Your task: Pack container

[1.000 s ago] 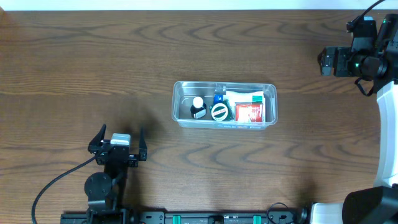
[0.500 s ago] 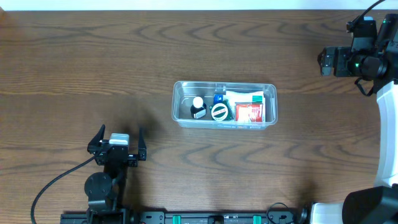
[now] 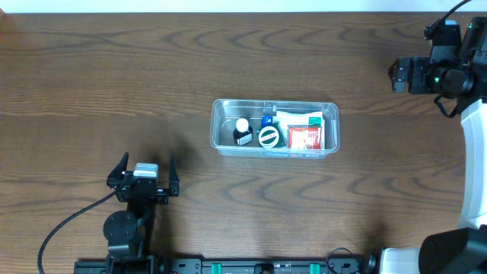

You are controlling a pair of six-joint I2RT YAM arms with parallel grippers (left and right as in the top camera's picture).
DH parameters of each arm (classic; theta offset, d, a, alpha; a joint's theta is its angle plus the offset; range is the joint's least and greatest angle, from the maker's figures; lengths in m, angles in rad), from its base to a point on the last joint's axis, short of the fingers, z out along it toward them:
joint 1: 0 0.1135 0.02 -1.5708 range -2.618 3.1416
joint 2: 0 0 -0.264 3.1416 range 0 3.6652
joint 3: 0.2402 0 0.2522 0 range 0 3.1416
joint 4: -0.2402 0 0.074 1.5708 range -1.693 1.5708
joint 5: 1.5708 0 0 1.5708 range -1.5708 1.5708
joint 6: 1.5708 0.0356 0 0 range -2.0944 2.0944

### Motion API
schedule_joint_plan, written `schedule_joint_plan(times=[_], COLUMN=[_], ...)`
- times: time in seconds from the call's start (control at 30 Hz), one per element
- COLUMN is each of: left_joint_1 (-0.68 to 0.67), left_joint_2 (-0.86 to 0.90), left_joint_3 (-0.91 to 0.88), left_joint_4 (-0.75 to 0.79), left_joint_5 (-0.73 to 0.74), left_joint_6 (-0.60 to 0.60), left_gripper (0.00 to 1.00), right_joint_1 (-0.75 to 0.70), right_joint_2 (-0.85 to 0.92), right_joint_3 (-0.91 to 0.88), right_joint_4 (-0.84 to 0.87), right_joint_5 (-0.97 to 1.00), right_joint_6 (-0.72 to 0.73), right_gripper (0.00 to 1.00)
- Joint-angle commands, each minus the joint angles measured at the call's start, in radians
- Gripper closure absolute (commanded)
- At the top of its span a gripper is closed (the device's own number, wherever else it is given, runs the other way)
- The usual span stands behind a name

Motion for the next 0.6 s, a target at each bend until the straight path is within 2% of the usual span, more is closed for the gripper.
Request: schedule_joint_plan(times=[0.0, 0.17, 0.3, 0.47, 0.57], left_joint_1=[-0.003, -0.003, -0.003, -0.003, -0.003], left_joint_2=[-0.007, -0.007, -0.007, -0.007, -0.007], left_joint_3=[-0.028, -0.028, -0.028, -0.028, -0.028], left_joint_4=[-0.011, -0.011, -0.011, -0.011, -0.011], left_joint_5=[-0.005, -0.005, -0.005, -0.005, -0.005], left_joint_6=[-0.005, -0.005, -0.005, -0.005, -0.005], left_gripper=[0.02, 0.02, 0.02, 0.02, 0.02], right_joint_1=[0.007, 0.05, 0.092, 0.105, 0.105], right_joint_2=[-0.041, -0.164, -0.309, -0.533, -0.678], right_joint_3=[0.003, -0.06, -0.175, -0.416, -0.603], right_joint_4=[-0.001, -0.001, 0.034, 0.291, 0.494], right_joint_5=[-0.003, 0.05, 0.098, 0.072, -0.018], right_joint_6=[0.011, 0.01, 0.01, 0.009, -0.043], right_gripper=[0.01, 0.01, 0.01, 0.01, 0.01])
